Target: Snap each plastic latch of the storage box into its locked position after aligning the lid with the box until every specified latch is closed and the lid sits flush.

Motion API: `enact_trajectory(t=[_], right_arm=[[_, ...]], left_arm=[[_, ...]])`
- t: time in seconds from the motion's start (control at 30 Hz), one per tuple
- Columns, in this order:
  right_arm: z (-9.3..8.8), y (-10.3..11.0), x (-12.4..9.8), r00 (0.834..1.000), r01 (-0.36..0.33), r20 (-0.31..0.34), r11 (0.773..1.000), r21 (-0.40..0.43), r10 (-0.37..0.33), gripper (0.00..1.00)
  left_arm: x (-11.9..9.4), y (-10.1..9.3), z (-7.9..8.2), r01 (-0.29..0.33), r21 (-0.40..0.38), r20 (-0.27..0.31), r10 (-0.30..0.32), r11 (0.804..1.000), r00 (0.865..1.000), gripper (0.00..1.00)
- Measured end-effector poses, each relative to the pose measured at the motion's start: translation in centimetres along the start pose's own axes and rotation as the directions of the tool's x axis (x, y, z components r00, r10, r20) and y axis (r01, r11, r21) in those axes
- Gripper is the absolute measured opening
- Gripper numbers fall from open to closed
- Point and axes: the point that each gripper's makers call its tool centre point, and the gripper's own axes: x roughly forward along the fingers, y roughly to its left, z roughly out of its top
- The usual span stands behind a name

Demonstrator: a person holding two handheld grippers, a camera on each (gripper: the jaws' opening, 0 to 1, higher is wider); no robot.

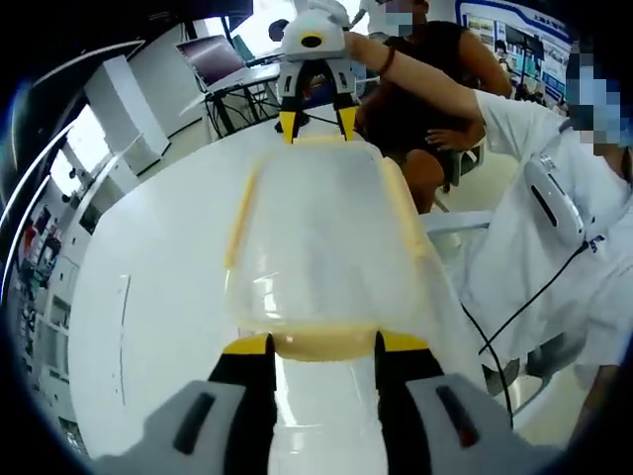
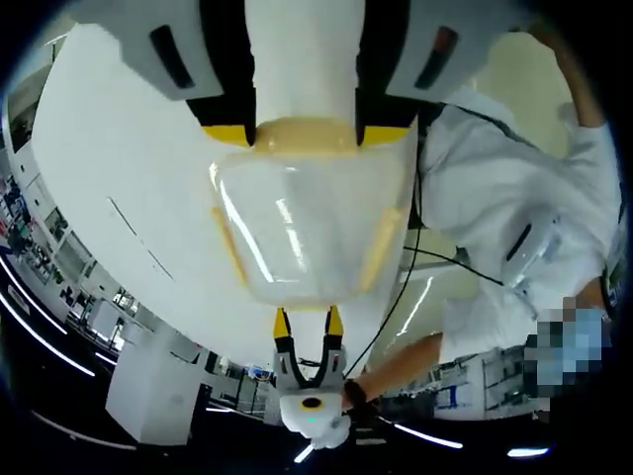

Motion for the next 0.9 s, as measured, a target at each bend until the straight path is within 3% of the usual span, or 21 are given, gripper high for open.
enact_trajectory(t=[0.53, 0.7, 0.9], right_arm=[[6.0, -1.2, 5.2, 0.995, -0.097, -0.007, 0.99, -0.1, 0.097, 0.37], [6.7, -1.7, 5.8, 0.994, -0.11, -0.003, 0.986, -0.123, 0.11, 0.37], [6.3, -2.0, 6.2, 0.993, -0.121, -0.001, 0.986, -0.115, 0.121, 0.37]], left_arm=[[-5.1, -1.5, -5.6, -0.088, -0.104, -0.009, 0.088, 0.991, 0.996, 0.37], [-5.5, -1.2, -6.2, -0.109, -0.124, -0.015, 0.108, 0.986, 0.994, 0.37], [-5.2, -0.8, -6.4, -0.102, -0.131, -0.02, 0.1, 0.986, 0.995, 0.37]])
